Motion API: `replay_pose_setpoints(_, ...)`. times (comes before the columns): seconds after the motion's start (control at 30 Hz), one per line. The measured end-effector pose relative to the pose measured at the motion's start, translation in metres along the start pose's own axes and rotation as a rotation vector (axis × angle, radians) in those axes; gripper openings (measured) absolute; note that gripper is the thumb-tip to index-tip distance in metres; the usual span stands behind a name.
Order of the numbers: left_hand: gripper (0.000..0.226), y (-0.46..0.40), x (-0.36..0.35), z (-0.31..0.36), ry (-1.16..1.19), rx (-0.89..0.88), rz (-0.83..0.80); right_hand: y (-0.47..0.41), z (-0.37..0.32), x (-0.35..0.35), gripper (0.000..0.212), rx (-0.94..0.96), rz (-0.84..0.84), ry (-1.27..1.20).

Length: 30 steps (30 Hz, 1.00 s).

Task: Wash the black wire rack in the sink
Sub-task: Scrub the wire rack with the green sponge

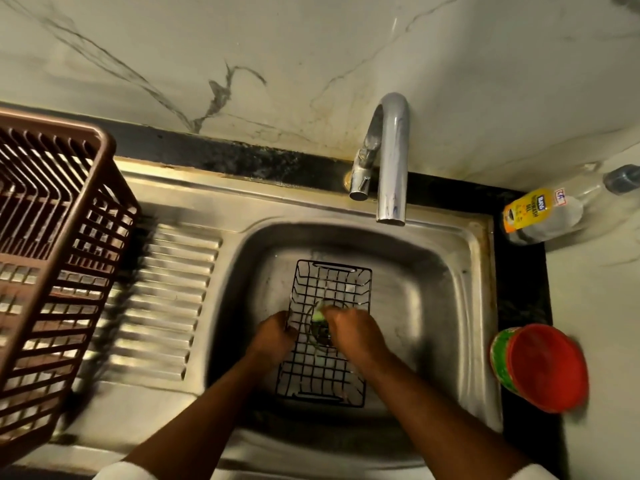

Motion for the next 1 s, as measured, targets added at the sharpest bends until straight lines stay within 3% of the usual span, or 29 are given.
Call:
replay_pose_setpoints(0.07,0.032,0.001,-0.004,-0.001,0.145,0.067,-0.039,-0.021,0.005,0.005,0.041,-0.011,0.122,0.131)
replay_pose_setpoints(0.2,0.024,0.008,-0.010,0.011,0.336,0.102,-0.096,-0.037,0.001,-0.005,0.052,0.031,0.043,0.346)
replay_pose_setpoints(0.33,0.018,0.022,-0.009,0.028,0.495,0.078,-0.104,-0.003,-0.015,-0.014,0.040,0.130,-0.030,0.264)
replay_pose_setpoints(0.5,0.015,0.024,-0.017,0.030,0.538,0.074,-0.181,0.051,0.003,-0.027,0.021,0.009,-0.246,0.101)
replay_pose_setpoints(0.57,0.015,0.025,-0.021,0.030,0.537,0.086,-0.229,0.059,0.013,-0.011,0.019,-0.078,-0.174,-0.057)
replay_pose_setpoints(0.77,0.011,0.033,-0.029,0.032,0.434,0.046,-0.283,0.043,0.052,0.046,0.020,-0.309,0.370,-0.323)
replay_pose_setpoints(0.87,0.012,0.034,-0.033,0.035,0.412,0.054,-0.309,0.021,0.046,0.044,0.021,-0.332,0.420,-0.431)
replay_pose_setpoints(1.0,0.014,0.032,-0.036,0.034,0.372,0.091,-0.337,0.002,0.041,0.026,0.027,-0.410,0.358,-0.526)
Point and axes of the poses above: each hand's wrist, its own y-axis away from the middle knuckle, its own x-axis out of the back of the hand, z = x × y, the point moved 6 cm from there along -y, towards the middle knuckle, and after that the axes turned 5 degrees about y, right-handed, at the moved point
